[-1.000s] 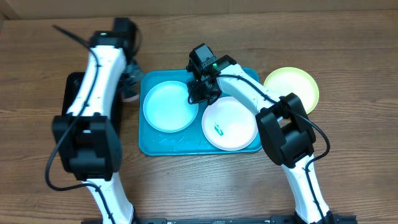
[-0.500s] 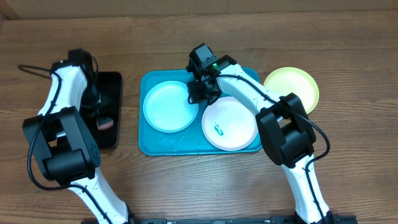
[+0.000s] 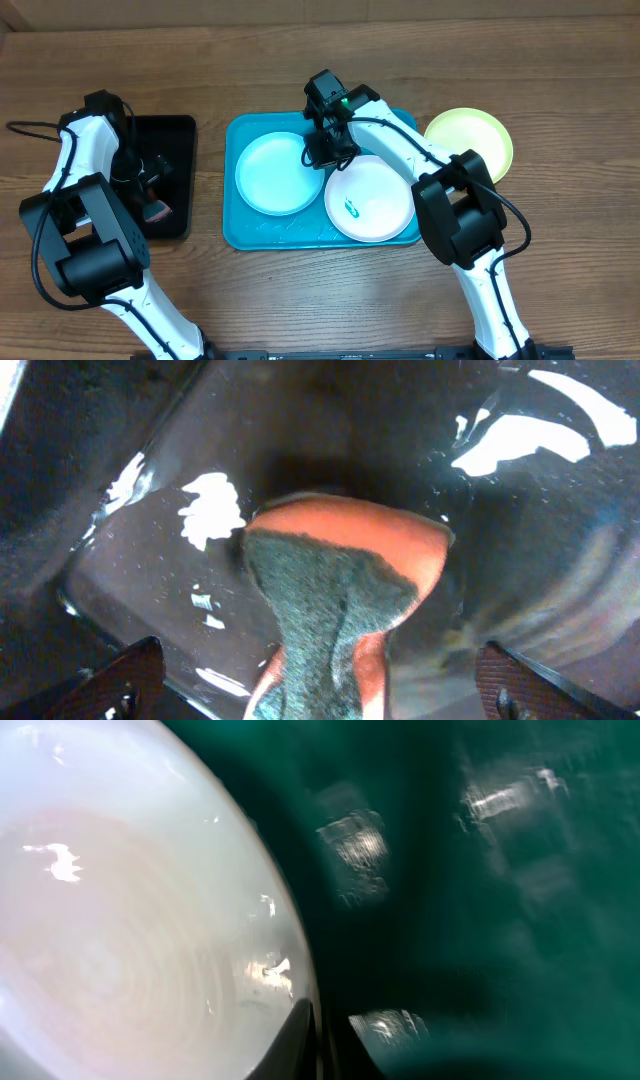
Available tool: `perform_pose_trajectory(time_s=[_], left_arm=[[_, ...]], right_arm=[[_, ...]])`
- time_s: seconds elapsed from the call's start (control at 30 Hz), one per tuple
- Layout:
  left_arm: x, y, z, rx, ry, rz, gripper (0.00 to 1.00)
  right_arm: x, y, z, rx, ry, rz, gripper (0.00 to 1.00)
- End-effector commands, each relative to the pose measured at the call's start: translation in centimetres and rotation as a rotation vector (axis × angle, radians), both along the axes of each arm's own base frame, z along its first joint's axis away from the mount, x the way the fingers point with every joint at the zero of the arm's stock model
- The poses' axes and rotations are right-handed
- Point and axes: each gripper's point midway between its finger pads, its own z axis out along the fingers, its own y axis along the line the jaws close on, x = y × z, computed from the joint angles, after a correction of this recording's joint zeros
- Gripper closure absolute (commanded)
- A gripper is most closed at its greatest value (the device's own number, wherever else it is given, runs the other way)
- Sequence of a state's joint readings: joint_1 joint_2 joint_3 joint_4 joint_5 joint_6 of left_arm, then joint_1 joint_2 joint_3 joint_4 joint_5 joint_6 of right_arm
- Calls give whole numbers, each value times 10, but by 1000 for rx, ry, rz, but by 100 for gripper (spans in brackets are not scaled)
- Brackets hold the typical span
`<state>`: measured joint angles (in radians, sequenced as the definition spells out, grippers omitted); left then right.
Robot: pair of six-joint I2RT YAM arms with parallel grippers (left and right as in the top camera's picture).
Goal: Clean dirty plates on tray and stack at the side
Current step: 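Return the sponge to the black tray with the left gripper, then lift the light blue plate with the right gripper onto the yellow plate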
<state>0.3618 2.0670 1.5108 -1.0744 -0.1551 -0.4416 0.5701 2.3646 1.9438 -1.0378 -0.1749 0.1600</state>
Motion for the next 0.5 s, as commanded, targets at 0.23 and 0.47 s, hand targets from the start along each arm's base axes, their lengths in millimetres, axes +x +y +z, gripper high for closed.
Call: perform_pose_trajectory(time_s=[0.23, 0.47], left_arm=[[8, -6, 5, -37, -28, 0, 0], [9, -6, 5, -36, -32, 0, 0]], right_arm=[[25, -10, 76, -274, -236, 21, 96], [29, -16, 145, -539, -515, 5, 96]])
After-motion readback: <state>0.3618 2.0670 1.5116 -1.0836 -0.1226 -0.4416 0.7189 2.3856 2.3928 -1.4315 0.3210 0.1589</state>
